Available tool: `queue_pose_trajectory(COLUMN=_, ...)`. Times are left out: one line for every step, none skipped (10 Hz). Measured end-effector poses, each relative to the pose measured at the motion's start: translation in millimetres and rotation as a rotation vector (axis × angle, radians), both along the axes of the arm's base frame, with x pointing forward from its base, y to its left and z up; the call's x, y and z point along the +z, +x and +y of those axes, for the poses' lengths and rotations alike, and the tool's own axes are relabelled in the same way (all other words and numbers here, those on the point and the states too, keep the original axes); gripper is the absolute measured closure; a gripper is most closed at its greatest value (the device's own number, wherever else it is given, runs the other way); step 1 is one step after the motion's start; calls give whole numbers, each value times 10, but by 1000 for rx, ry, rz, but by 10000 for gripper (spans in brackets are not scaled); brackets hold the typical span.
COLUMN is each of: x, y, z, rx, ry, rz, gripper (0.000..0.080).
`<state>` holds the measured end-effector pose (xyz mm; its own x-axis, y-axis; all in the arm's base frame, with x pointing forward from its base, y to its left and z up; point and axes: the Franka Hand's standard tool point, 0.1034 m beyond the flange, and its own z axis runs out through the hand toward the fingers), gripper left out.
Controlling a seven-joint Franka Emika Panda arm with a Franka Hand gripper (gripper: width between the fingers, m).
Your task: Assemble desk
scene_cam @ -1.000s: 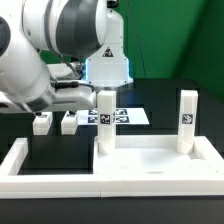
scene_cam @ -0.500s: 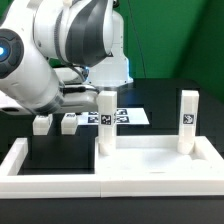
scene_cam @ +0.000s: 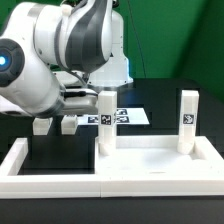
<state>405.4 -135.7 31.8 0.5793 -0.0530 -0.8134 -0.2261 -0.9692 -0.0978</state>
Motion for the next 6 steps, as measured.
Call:
queue_pose_trajectory(x=-5, y=-6, z=-7, rx=-2, ry=0, rz=1, gripper=151)
queue_pose_trajectory(x=-15, y=-12, z=-2, rx=-3, ry=1, rz=3, gripper=151)
queue_pose_trajectory(x=-17, y=-11, z=0, rx=-2, ry=1, rz=3, gripper=151)
queue_pose_trajectory(x=-19, y=-11, z=-1, rx=-2, ry=1, rz=3, gripper=151)
queue_pose_trajectory(x=-30, y=-8, z=-4, rx=-1, ry=1, rz=3, gripper=151)
queue_pose_trajectory(x=-38, y=-7, z=-5, rx=-1, ry=1, rz=7, gripper=151)
